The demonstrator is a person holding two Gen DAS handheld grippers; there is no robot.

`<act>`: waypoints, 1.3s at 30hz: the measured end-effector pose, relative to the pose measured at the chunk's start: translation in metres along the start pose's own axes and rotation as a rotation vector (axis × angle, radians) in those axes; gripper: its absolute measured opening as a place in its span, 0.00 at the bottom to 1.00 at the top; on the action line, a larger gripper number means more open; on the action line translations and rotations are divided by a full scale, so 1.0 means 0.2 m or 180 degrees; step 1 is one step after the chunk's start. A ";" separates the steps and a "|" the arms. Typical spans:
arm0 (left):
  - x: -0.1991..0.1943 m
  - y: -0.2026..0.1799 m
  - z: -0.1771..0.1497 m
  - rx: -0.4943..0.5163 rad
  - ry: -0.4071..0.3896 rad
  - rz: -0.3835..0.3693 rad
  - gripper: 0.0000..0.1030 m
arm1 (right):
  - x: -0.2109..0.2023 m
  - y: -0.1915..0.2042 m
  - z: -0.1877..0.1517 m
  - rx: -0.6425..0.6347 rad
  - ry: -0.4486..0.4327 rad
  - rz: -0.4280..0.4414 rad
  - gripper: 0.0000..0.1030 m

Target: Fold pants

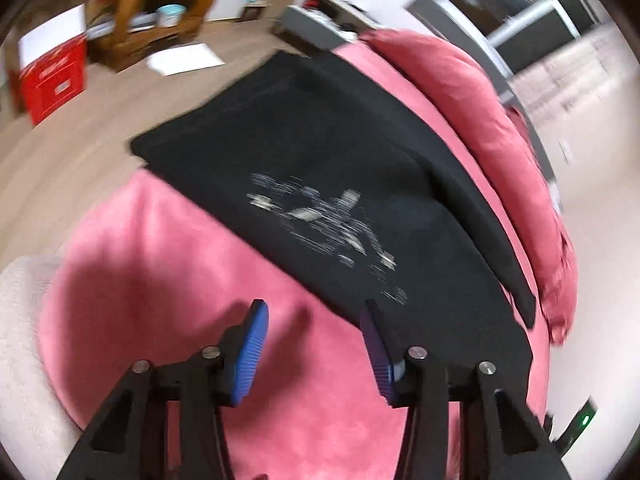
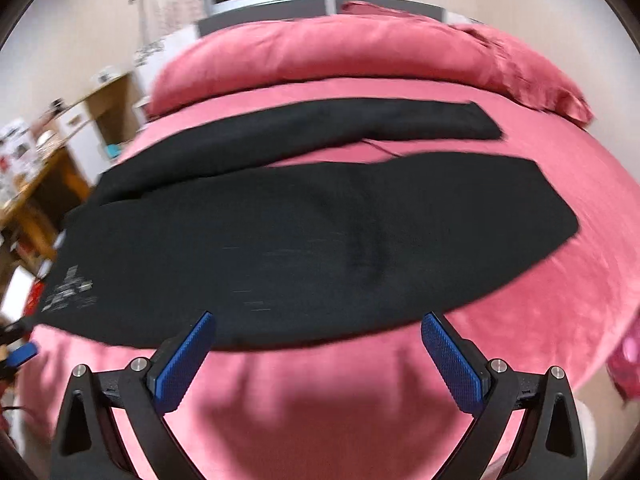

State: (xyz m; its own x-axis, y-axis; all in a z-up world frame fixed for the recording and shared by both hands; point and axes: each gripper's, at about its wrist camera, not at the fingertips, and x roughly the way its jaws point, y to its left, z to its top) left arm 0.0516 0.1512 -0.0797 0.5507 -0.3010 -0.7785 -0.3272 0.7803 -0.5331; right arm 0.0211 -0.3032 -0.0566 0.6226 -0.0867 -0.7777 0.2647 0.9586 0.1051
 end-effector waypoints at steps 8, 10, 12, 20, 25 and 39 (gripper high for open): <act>0.07 0.13 0.10 0.0068 -0.0097 -0.0061 0.46 | 0.10 -0.58 0.01 0.1251 0.0141 0.0183 0.99; 0.11 0.15 0.11 0.0061 -0.0110 -0.0103 0.46 | 0.11 -0.69 0.00 0.1513 0.0096 0.0297 0.95; 0.13 0.16 0.12 0.0083 -0.0165 -0.0135 0.46 | 0.12 -0.78 0.00 0.1714 0.0056 0.0453 0.91; 0.19 0.16 0.16 0.0098 -0.0371 -0.0257 0.48 | 0.20 -0.98 0.05 0.2008 -0.0209 0.0820 0.80; 0.21 0.22 0.20 -0.0133 -0.0386 -0.0490 0.49 | 0.25 -1.01 0.11 0.1688 -0.0380 0.0847 0.65; 0.28 0.11 0.24 -0.0093 -0.0496 -0.0154 0.51 | 0.35 -1.10 0.11 0.1910 -0.0620 0.1154 0.18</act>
State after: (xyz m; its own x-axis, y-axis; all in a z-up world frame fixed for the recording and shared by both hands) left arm 0.1110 0.1776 -0.1192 0.6781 -0.2473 -0.6921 -0.3183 0.7500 -0.5798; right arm 0.0227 -0.5263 -0.1194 0.8528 0.1080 -0.5109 0.3404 0.6270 0.7007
